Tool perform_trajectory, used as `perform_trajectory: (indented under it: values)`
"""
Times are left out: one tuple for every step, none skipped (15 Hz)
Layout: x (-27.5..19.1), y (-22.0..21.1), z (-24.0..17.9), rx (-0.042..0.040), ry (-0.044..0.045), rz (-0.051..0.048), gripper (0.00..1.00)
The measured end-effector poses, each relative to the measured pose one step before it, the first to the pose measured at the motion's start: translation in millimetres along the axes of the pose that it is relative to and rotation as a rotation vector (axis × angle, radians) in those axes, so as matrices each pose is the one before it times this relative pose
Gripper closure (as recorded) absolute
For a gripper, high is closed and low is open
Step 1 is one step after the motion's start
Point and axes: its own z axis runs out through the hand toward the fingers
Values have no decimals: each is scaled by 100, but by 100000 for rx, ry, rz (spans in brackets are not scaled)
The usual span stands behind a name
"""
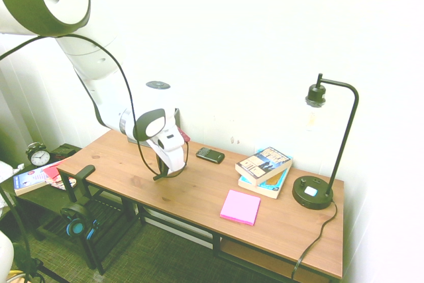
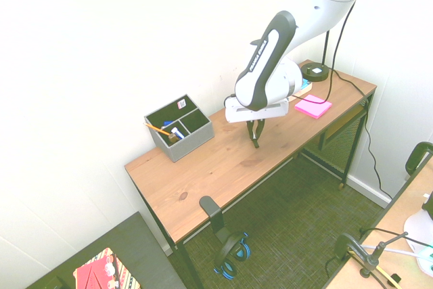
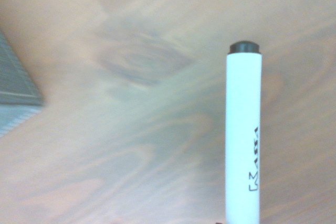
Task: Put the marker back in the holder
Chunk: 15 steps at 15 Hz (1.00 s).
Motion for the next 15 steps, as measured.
perform_trajectory:
  values:
    - [-615, -1284, -2498, 2650, -6100, 809, 100]
    - [-506, -1225, -2465, 2248, -7133, 1015, 100]
    - [-164, -1170, -2047, 2062, -7005, 1459, 100]
    - [152, -949, -1133, 1843, -7238, 1969, 100]
    - [372, -621, -163, 1610, -6951, 2192, 100]
    - [290, -414, 734, 1175, -6901, 2257, 100]
    - [88, -340, 1156, 722, -6708, 2076, 100]
    - [-145, -483, 1265, 406, -7200, 1867, 100]
    - [-403, -541, 928, 362, -6988, 1490, 100]
    - [-446, -584, 569, 601, -6922, 1038, 100]
    - [-224, -495, 335, 562, -5185, 516, 100]
    - [201, -287, 255, 133, -2326, 963, 100]
    - [630, -15, 397, -385, -565, 1069, 100]
    - [830, 204, 554, -644, -51, 1137, 100]
    - [890, 270, 602, -678, -85, 1158, 100]
